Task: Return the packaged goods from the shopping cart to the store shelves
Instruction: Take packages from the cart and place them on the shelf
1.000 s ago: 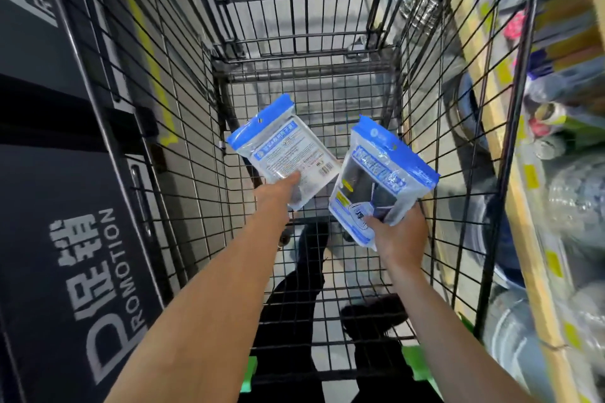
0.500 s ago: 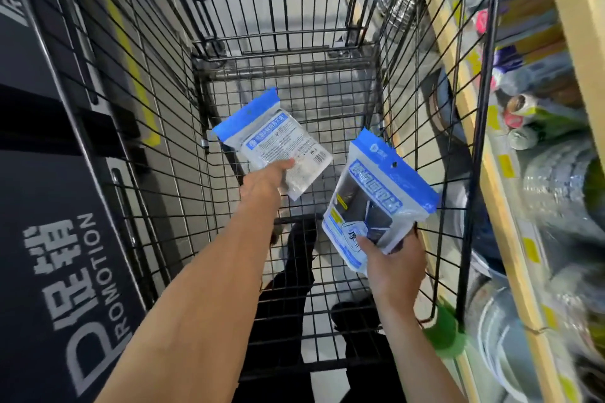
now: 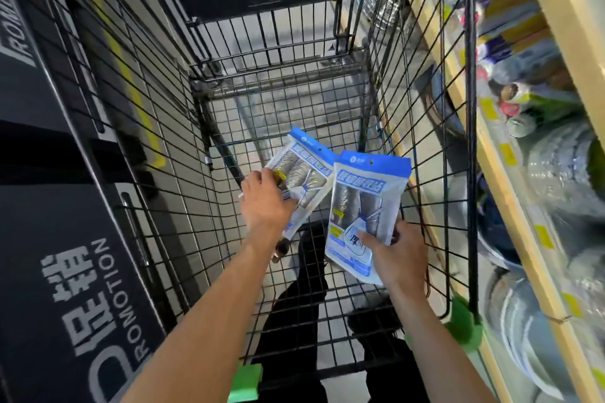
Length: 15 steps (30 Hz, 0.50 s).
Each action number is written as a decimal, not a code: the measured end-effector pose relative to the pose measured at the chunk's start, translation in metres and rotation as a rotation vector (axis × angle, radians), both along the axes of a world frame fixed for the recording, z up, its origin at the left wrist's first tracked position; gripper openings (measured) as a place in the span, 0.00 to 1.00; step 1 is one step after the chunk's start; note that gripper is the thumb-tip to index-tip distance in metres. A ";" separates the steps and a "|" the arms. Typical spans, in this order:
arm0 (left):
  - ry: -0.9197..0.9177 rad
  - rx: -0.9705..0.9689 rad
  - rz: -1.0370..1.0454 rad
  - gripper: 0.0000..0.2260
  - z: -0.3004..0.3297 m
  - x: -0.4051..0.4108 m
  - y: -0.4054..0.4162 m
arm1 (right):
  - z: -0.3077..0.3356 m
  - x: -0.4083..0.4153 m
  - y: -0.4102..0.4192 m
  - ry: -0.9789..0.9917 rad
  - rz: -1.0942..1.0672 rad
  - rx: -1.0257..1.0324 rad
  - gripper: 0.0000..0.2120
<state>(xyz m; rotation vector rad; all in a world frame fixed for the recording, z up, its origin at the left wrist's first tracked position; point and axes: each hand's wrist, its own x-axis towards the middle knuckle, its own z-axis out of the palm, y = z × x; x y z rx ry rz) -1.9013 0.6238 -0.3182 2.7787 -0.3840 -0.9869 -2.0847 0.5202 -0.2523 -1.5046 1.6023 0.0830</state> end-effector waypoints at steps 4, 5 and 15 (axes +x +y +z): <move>0.071 0.118 -0.030 0.44 -0.015 0.019 -0.011 | 0.000 -0.010 0.002 0.003 -0.035 0.014 0.11; 0.093 0.148 -0.043 0.47 -0.016 0.022 -0.013 | -0.001 -0.014 0.003 0.004 -0.054 0.022 0.12; 0.225 -0.121 0.041 0.14 0.034 0.020 0.000 | 0.051 -0.022 0.012 -0.052 0.080 -0.090 0.15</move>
